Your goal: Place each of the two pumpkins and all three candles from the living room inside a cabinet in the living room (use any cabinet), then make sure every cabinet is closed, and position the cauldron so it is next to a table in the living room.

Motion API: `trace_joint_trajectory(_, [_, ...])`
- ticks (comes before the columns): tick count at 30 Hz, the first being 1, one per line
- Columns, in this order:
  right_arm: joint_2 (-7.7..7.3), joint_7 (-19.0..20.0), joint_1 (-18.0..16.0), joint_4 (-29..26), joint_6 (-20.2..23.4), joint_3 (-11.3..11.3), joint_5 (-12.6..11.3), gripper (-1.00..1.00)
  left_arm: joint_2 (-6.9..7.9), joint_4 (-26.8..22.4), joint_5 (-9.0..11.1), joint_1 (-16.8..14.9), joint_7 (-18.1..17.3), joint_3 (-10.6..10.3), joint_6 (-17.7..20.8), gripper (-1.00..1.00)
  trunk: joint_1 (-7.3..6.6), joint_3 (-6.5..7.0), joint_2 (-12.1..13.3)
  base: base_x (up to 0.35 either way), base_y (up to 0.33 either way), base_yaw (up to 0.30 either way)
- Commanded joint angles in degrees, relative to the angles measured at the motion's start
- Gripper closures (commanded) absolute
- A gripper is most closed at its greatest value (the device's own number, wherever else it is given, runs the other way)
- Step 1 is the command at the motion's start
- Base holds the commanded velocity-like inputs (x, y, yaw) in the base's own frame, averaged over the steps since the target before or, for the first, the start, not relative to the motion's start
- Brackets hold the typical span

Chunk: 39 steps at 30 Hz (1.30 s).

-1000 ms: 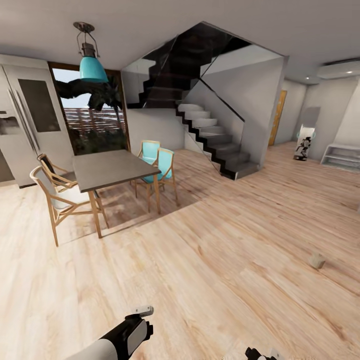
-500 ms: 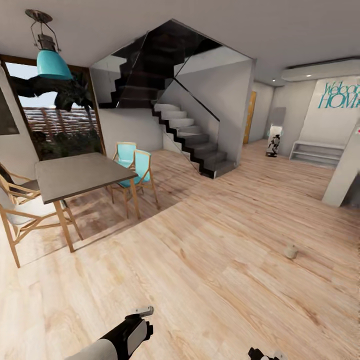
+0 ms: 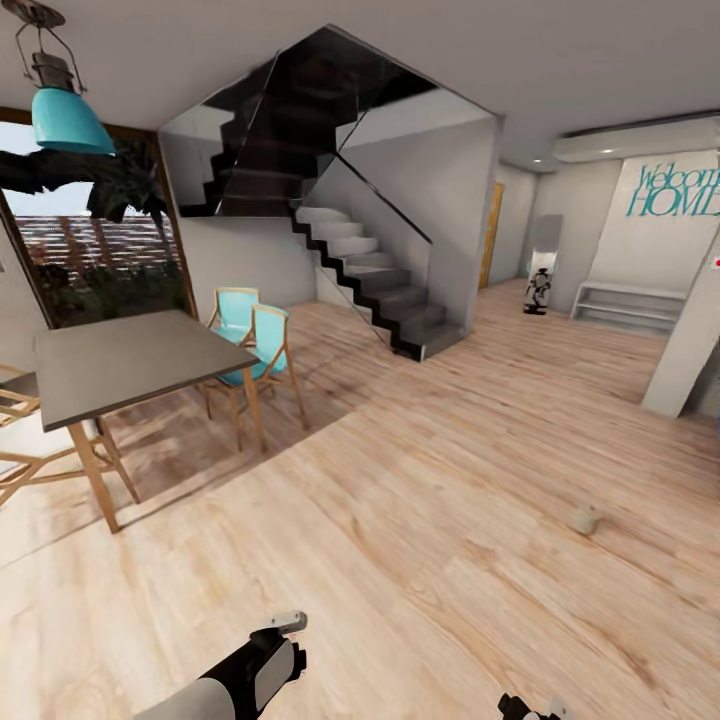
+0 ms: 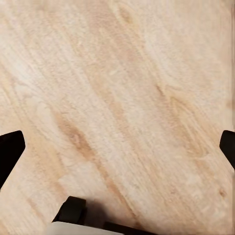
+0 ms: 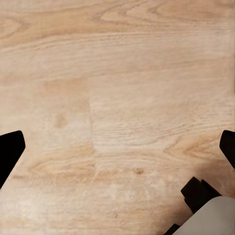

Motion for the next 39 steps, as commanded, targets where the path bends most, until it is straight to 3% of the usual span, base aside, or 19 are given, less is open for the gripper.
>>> trace_joint_trajectory(1, [0.04,-0.2,0.0,-0.2,0.2,-0.2,-0.3,-1.0,0.0,-0.1,0.5,0.0,0.4,-0.5,0.3,-1.0,0.04,-0.06,0.0,0.35,0.0,-0.19])
trace_joint_trajectory(31, [0.01,-0.2,0.0,-0.1,0.3,-0.2,-0.3,-1.0,0.0,-0.1,0.4,0.0,0.4,-0.5,0.2,-1.0,0.04,-0.06,0.0,0.35,-0.026,-0.273])
trace_joint_trajectory(39, [-0.58,-0.2,0.0,-0.1,0.3,-0.2,-0.3,-1.0,0.0,-0.2,0.3,0.0,0.5,-0.6,0.2,-1.0,0.04,-0.06,0.0,0.35,0.0,-0.276])
